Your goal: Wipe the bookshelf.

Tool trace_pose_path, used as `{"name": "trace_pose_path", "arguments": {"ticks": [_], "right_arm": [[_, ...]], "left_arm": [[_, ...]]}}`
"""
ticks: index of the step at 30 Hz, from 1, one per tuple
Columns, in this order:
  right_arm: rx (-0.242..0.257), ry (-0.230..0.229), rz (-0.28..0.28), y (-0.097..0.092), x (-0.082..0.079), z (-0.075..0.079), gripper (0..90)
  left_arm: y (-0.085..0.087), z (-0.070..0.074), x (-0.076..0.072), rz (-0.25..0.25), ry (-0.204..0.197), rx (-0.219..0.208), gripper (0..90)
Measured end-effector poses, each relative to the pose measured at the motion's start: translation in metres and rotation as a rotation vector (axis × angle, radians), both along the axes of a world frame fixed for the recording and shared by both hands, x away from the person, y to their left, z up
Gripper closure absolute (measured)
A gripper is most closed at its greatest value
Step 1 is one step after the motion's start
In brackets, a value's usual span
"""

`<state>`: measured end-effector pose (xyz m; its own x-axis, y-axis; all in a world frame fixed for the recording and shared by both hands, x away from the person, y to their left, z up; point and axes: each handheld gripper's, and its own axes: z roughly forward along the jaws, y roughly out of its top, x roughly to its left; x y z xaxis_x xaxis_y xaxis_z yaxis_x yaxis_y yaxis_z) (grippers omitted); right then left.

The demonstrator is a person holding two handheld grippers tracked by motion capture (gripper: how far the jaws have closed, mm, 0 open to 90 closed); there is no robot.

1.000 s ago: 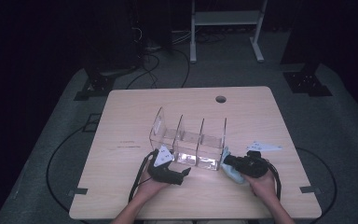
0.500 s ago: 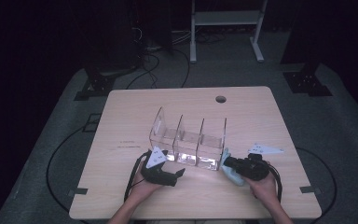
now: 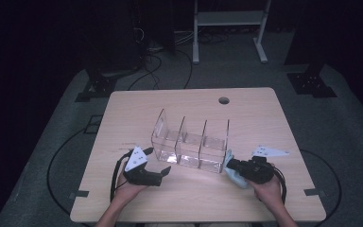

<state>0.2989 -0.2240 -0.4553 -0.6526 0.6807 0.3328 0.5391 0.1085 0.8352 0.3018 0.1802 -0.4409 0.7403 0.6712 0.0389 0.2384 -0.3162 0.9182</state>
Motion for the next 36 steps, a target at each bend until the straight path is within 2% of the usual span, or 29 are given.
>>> {"name": "trace_pose_path", "arguments": {"ticks": [2, 6, 9, 12, 14, 17, 20, 22, 25, 29, 31, 33, 36], "right_arm": [[0.004, 0.001, 0.0, 0.0, 0.0, 0.0, 81.7], [0.004, 0.0, -0.001, -0.001, 0.0, 0.0, 81.7], [0.006, -0.003, 0.001, -0.001, -0.001, 0.001, 81.7], [0.012, -0.01, 0.006, 0.0, -0.004, 0.004, 81.7], [0.006, -0.017, 0.01, 0.001, -0.006, 0.005, 81.7], [0.011, -0.015, 0.011, 0.0, -0.006, 0.005, 81.7], [0.001, -0.019, 0.01, 0.001, -0.007, 0.006, 81.8], [0.001, -0.023, 0.013, 0.002, -0.007, 0.006, 81.7], [0.006, -0.018, 0.016, 0.002, -0.007, 0.005, 81.8], [0.0, -0.023, 0.02, 0.004, -0.008, 0.006, 81.8], [-0.003, -0.023, 0.024, 0.005, -0.009, 0.006, 81.8], [-0.004, -0.022, 0.031, 0.007, -0.01, 0.006, 81.8], [-0.003, -0.025, 0.042, 0.01, -0.01, 0.006, 81.7]], "left_arm": [[0.006, 0.0, 0.002, 0.017, -0.014, 0.006, 4.5], [0.016, -0.003, 0.007, 0.036, -0.008, 0.01, 4.4], [0.022, -0.006, 0.013, 0.044, 0.018, -0.008, 4.1], [0.027, -0.005, 0.018, 0.047, 0.007, -0.01, 4.1], [0.03, -0.004, 0.023, 0.044, 0.009, -0.029, 4.1], [0.032, -0.003, 0.031, 0.031, 0.016, -0.036, 4.1], [0.032, -0.002, 0.037, 0.017, 0.005, -0.026, 4.1], [0.033, -0.003, 0.04, 0.01, -0.003, -0.046, 4.2], [0.03, -0.005, 0.048, -0.002, 0.019, -0.021, 4.2], [0.025, -0.006, 0.055, -0.04, 0.022, -0.034, 4.7], [0.024, -0.005, 0.06, -0.058, 0.016, -0.057, 5.2], [0.022, -0.004, 0.065, -0.076, 0.035, -0.05, 6.3], [0.02, 0.0, 0.072, -0.103, 0.037, -0.069, 6.3]]}}
